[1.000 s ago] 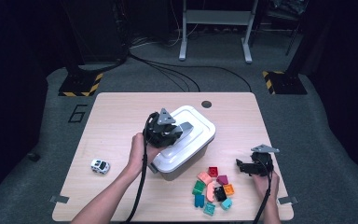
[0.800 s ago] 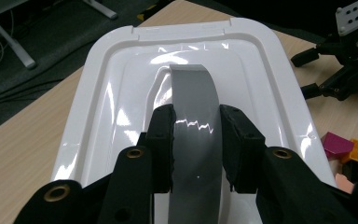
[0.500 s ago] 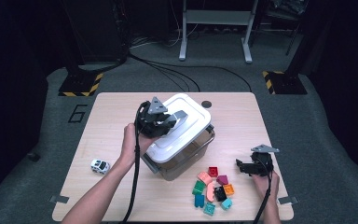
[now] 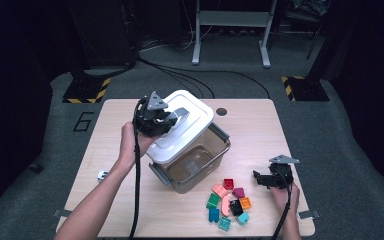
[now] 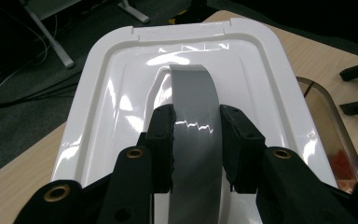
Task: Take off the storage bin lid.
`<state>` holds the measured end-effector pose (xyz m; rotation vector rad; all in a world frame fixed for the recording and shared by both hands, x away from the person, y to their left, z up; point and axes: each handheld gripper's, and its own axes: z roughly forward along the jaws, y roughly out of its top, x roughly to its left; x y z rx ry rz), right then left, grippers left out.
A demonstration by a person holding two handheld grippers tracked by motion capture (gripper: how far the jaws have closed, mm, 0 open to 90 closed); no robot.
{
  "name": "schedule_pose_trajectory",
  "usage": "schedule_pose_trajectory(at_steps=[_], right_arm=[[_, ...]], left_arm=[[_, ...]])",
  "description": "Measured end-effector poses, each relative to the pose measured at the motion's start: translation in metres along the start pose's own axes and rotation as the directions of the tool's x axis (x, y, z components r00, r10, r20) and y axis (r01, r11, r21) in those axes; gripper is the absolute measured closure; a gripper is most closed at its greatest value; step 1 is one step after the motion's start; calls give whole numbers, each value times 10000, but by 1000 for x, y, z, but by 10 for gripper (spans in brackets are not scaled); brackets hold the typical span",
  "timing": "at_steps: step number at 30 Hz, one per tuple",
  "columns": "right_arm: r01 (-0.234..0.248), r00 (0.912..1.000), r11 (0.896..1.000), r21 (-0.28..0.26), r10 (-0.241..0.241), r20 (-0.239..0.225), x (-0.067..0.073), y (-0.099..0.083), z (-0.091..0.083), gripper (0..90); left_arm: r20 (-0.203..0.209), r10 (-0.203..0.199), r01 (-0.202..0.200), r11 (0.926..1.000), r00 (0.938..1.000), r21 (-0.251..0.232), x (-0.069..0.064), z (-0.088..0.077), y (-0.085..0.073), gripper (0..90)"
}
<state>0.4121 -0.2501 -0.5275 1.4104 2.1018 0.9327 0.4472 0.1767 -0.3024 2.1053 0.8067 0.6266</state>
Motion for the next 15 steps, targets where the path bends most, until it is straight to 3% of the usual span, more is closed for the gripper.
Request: schedule_pose_trajectory(at_steps=[8, 15], right_arm=[[2, 10000, 10000, -8, -2, 24, 0, 0, 0, 120], [5, 10000, 10000, 8, -5, 32, 0, 0, 0, 121]], left_arm=[[-447, 69, -62, 9998, 9990, 174, 19, -4, 1, 666], [-756, -176, 193, 9996, 9970, 219, 36, -6, -1, 666]])
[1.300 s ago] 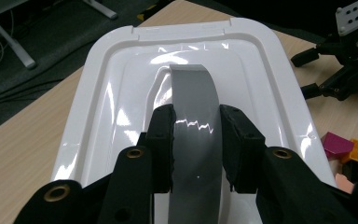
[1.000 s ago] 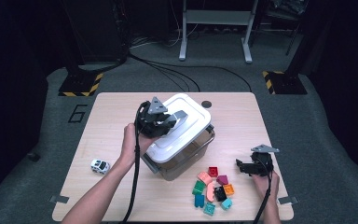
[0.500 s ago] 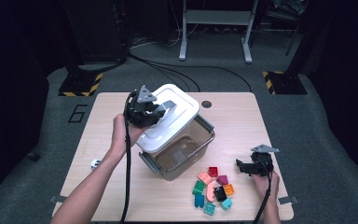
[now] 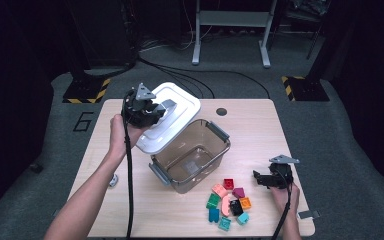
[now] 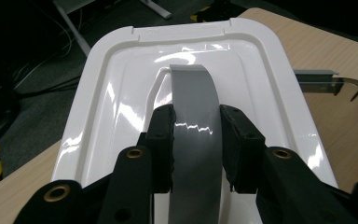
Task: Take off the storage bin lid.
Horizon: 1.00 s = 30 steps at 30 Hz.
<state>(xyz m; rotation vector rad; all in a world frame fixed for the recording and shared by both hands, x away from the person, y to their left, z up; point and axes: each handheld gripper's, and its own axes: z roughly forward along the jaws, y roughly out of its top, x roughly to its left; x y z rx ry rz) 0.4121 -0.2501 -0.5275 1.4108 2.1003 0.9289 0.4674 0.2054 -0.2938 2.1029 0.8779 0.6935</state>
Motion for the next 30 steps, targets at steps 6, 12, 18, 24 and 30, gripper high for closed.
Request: schedule_pose_trajectory(at_steps=[6, 12, 18, 24, 30], right_arm=[[-11, 10000, 10000, -9, 11, -7, 0, 0, 0, 121], [-11, 10000, 10000, -11, 11, -24, 0, 0, 0, 121], [-12, 10000, 10000, -15, 12, -9, 0, 0, 0, 122], [-12, 10000, 10000, -1, 12, 7, 0, 0, 0, 122], [-10, 10000, 10000, -20, 10, 8, 0, 0, 0, 122]], left_arm=[[-266, -297, 298, 9996, 9992, 21, 14, 1, -2, 666], [-614, -705, 714, 9974, 9956, 123, 32, 5, -6, 666], [-1009, -923, 946, 9953, 9906, 184, 49, 6, -9, 666], [-1379, -1369, 1419, 9895, 9809, 271, 65, 15, -17, 666], [-1807, -1887, 1954, 9805, 9653, 196, 79, 26, -27, 666]])
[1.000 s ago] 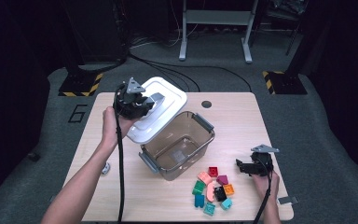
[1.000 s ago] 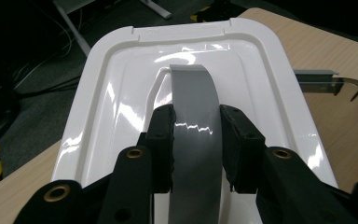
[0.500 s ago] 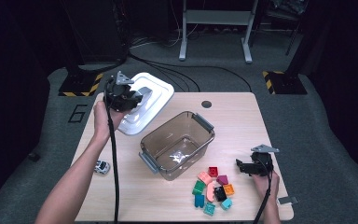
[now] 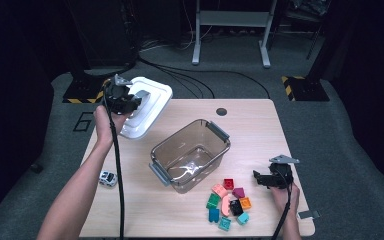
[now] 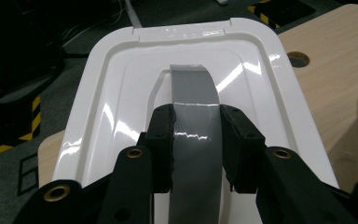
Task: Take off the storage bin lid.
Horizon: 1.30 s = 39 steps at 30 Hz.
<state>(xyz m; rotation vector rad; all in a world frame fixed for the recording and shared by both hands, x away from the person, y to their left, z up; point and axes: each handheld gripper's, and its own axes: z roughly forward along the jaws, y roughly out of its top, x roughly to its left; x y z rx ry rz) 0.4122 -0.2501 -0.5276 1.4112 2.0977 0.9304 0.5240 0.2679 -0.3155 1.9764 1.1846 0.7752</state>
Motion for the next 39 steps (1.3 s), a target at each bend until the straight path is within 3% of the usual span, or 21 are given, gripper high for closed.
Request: schedule_pose_trajectory(at_steps=[12, 15, 26, 29, 34, 36, 37, 39], right_arm=[[-48, 10000, 10000, 20, 48, 10, 0, 0, 0, 123], [-51, 10000, 10000, 13, 51, 5, 0, 0, 0, 123], [-52, 10000, 10000, 11, 52, 21, 0, 0, 0, 124], [-52, 10000, 10000, 8, 52, 24, 0, 0, 0, 124], [-56, 10000, 10000, 5, 56, 27, 0, 0, 0, 125], [-31, 10000, 10000, -2, 31, 26, 0, 0, 0, 126], [-45, 10000, 10000, 2, 45, 29, 0, 0, 0, 126], [-56, 10000, 10000, 1, 56, 28, 0, 0, 0, 126]], left_arm=[[-584, -600, 619, 9975, 9965, 326, 16, 29, -20, 666], [-595, -941, 969, 9942, 9938, 462, 19, 40, -30, 666], [-787, -1561, 1651, 9784, 9846, 1246, 26, 71, -65, 666], [-771, -1543, 1637, 9772, 9850, 1355, 26, 78, -75, 666], [-853, -1735, 1866, 9654, 9811, 1822, 30, 90, -93, 666], [-868, -1937, 2076, 9573, 9772, 2011, 31, 94, -99, 666], [-854, -2174, 2307, 9510, 9723, 2060, 32, 97, -103, 666], [-930, -2203, 2355, 9484, 9710, 2125, 33, 100, -107, 666]])
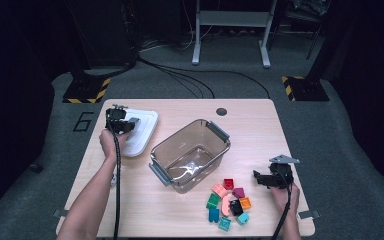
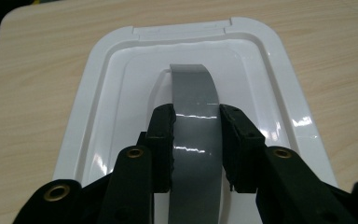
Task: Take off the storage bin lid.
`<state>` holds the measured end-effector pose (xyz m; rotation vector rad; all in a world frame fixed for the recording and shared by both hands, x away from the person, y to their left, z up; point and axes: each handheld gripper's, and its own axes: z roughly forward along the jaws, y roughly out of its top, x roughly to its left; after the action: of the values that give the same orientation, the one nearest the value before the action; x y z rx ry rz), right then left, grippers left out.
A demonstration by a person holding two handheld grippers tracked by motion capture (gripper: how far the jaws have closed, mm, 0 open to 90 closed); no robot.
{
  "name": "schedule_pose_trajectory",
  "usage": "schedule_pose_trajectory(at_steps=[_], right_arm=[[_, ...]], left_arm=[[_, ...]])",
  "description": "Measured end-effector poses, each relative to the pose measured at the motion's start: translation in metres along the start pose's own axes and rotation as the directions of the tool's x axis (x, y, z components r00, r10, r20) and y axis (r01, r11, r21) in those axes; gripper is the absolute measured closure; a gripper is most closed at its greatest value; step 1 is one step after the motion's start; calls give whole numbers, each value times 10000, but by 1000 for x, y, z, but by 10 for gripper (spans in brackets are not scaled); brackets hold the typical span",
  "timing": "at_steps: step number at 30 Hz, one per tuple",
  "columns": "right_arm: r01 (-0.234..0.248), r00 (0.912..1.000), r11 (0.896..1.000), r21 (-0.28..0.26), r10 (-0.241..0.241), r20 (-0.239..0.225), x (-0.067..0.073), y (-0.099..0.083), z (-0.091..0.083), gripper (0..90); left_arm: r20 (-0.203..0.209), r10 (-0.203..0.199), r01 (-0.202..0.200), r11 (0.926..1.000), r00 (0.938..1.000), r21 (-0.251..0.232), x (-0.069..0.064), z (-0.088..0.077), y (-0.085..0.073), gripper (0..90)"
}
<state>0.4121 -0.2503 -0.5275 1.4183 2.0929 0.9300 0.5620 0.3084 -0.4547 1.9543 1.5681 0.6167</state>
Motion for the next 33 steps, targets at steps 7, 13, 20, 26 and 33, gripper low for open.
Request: schedule_pose_trajectory(at_steps=[7, 13, 20, 26, 33], right_arm=[[41, 10000, 10000, -8, -41, 10, 0, 0, 0, 127], [41, 10000, 10000, -4, -41, 13, 0, 0, 0, 127], [38, 10000, 10000, -11, -38, 15, 0, 0, 0, 128], [42, 10000, 10000, -8, -42, 14, 0, 0, 0, 128], [41, 10000, 10000, -8, -41, 16, 0, 0, 0, 128]], left_arm=[[-59, -126, 129, 9987, 9999, 495, 2, 13, -15, 668], [-36, 15, -13, 9988, 10000, 486, 2, 13, -17, 668], [543, 260, -296, 9974, 9982, 659, 4, 0, -16, 290], [988, 629, -654, 9976, 9931, 223, 7, -25, -19, 121], [1047, 978, -960, 9951, 9897, -219, 8, -51, -31, 0]])
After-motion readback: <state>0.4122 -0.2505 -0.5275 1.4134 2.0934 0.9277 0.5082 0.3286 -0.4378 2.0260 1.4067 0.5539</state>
